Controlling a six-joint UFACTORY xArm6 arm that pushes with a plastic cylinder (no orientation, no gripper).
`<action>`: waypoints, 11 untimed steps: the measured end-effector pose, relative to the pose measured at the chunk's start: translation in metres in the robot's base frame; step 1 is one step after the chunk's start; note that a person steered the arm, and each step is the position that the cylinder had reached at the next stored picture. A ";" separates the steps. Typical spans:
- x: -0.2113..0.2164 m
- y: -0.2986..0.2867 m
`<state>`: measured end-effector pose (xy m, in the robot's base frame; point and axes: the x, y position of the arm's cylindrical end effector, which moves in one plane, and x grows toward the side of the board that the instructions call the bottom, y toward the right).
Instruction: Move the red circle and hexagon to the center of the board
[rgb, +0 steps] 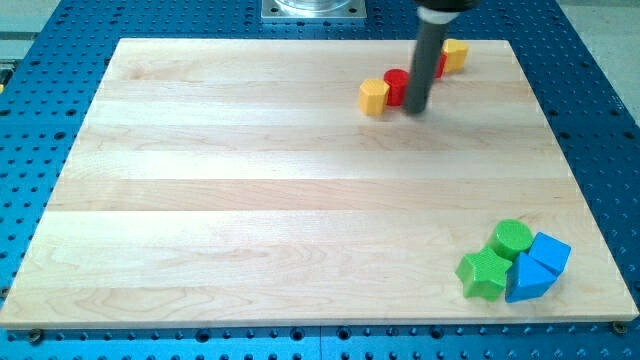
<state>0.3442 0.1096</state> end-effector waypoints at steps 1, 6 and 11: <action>0.014 -0.039; -0.044 0.069; -0.012 0.003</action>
